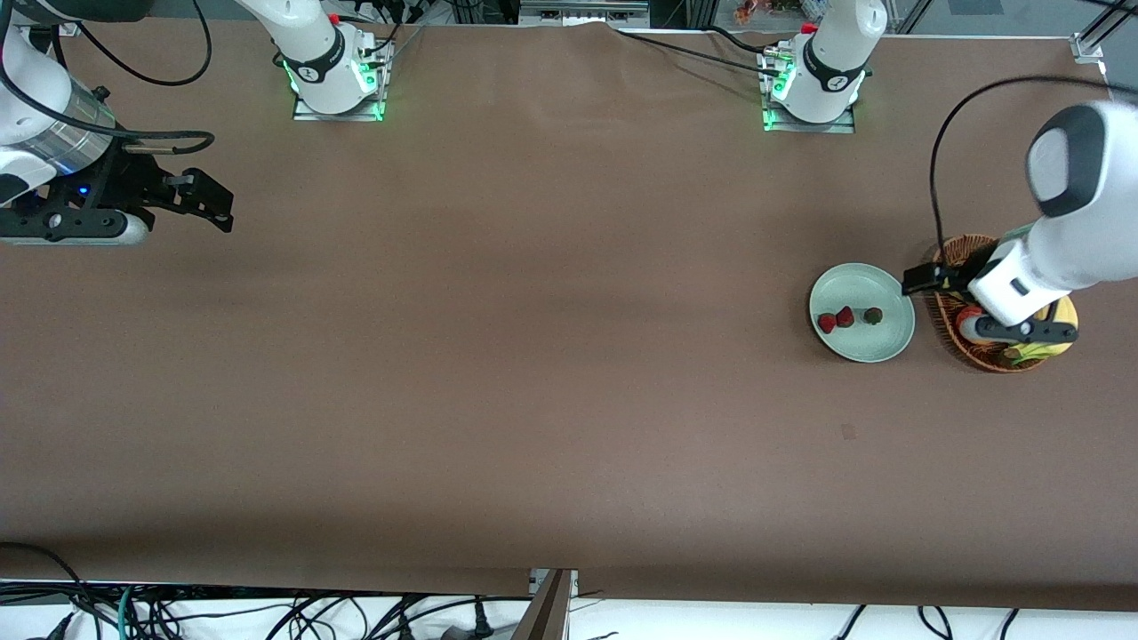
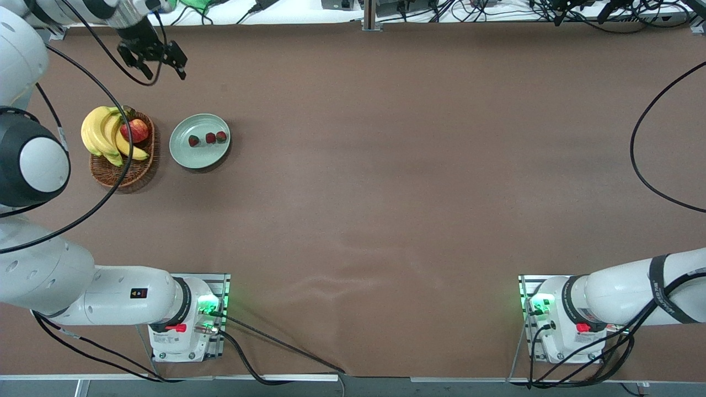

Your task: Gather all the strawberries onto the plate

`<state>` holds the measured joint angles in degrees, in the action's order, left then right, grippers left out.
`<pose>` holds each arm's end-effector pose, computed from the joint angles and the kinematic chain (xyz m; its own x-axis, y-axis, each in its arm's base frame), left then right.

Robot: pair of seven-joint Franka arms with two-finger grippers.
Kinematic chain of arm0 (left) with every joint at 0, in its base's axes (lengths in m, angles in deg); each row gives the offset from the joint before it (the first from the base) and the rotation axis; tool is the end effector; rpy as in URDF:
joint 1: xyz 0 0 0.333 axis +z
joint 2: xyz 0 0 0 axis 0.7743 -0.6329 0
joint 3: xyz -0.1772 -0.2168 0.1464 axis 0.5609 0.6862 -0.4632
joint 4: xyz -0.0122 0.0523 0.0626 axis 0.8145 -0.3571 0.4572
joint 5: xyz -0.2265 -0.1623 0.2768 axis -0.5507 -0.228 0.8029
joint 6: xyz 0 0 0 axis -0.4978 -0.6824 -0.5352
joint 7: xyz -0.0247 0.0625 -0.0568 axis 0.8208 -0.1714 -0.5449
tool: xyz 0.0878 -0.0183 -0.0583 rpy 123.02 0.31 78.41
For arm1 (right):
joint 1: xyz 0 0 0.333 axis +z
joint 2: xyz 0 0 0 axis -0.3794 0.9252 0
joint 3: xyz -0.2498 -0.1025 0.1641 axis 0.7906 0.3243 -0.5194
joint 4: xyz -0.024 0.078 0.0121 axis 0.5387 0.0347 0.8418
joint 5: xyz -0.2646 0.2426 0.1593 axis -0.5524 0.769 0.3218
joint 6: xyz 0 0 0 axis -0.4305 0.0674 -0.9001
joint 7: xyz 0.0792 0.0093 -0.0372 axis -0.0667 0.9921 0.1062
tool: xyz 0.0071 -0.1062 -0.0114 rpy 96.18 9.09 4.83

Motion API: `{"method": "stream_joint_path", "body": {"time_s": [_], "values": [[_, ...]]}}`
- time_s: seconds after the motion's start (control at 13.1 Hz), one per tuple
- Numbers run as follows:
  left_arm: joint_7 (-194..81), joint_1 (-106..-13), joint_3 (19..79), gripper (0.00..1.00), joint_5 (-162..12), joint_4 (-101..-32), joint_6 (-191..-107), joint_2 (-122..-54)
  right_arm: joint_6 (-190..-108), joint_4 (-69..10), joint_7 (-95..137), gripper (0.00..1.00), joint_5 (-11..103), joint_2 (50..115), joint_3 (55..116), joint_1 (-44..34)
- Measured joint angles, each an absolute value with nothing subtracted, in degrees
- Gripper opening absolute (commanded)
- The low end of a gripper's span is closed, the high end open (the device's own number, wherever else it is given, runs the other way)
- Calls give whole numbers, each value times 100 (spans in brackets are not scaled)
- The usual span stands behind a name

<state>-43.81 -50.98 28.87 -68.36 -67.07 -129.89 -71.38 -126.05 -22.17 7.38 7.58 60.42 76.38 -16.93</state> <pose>0.5863 0.0151 0.4622 0.9801 -0.0674 -0.1868 -0.0585 -0.9969 0.0529 0.5601 0.0860 0.6000 0.9999 0.0089 -0.0058 0.0091 -0.9996 0.0268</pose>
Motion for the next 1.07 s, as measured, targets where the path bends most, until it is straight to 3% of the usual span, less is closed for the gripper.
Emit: {"method": "stream_joint_path", "body": {"time_s": [0.3, 0.61, 1.07], "values": [[-4383, -5388, 2872, 100, -6836, -5918, -12059, -6991, -12605, -2216, 738, 100, 758, 6042, 7638, -1693], [-4444, -5396, 3018, 100, -6836, -5855, -11877, -6619, -12605, -2215, 738, 100, 758, 6042, 7637, -1693], [-4593, -5372, 3141, 100, -6836, -5856, -11872, -6589, -12605, -2215, 738, 100, 758, 6042, 7637, -1693]]}}
